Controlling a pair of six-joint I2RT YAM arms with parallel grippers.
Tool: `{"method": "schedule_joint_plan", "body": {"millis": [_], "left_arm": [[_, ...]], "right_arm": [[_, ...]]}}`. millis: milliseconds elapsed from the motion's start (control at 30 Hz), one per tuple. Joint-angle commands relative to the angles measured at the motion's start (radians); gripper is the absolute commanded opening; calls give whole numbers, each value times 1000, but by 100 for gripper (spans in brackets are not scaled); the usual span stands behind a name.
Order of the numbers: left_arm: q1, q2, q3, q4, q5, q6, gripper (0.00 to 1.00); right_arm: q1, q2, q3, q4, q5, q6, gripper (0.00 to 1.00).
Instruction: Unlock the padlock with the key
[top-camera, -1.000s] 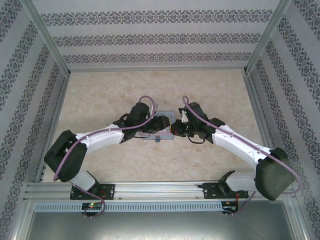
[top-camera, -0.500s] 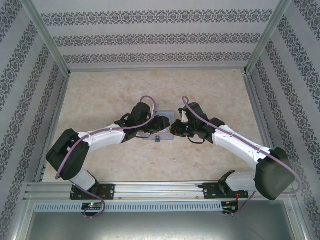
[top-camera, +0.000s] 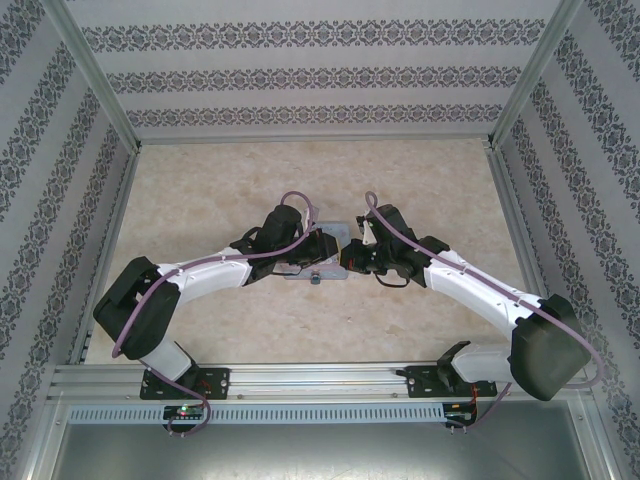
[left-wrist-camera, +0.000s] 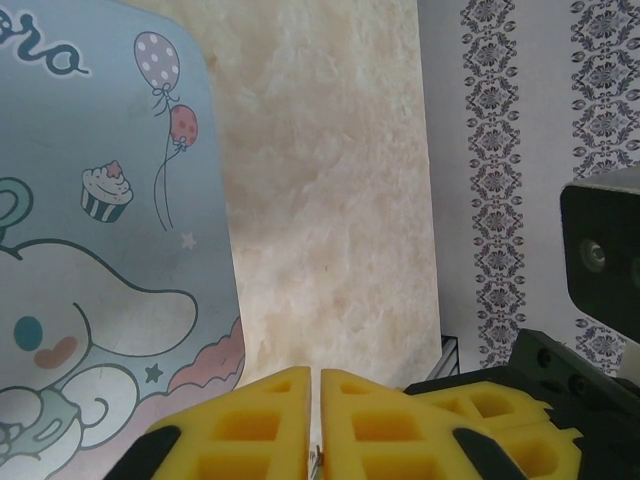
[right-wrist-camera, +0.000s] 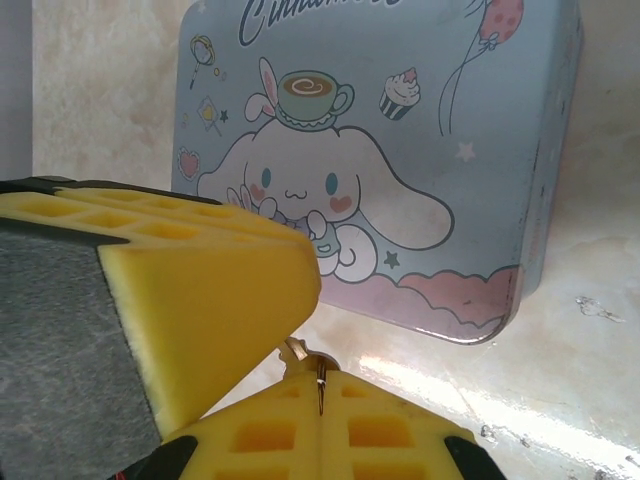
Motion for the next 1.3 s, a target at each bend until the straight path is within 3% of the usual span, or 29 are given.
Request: {"method": "schedule_joint_plan", "body": {"millis": [0, 133, 200, 233, 300, 367, 533, 800, 1267], "left_arm": [[-23, 17, 13, 5, 7, 13, 6], [-23, 16, 10, 6, 7, 15, 0], [-21, 4, 15, -13, -10, 41, 0], [-18, -4, 19, -25, -20, 58, 0], [-7, -20, 28, -38, -26, 92, 0], [7, -31, 34, -23, -16, 114, 0], [43, -42, 35, 107, 33, 146, 0], [79, -13, 44, 290, 85, 85, 0], [79, 16, 43, 421, 82, -27, 0]], "right_arm": [[-10, 5, -6, 71, -15, 14, 0], [-15, -1, -4, 76, -14, 19, 2], [-44, -28, -17, 73, -12, 25, 32], [-65, -45, -30, 79, -16, 34, 41], [-127, -87, -62, 105, -45, 60, 53], [-179, -115, -83, 140, -89, 79, 57], [-251, -132, -105, 280, -207, 117, 59], [-273, -86, -128, 545, -354, 178, 57], [-271, -20, -185, 737, -424, 247, 47]]}}
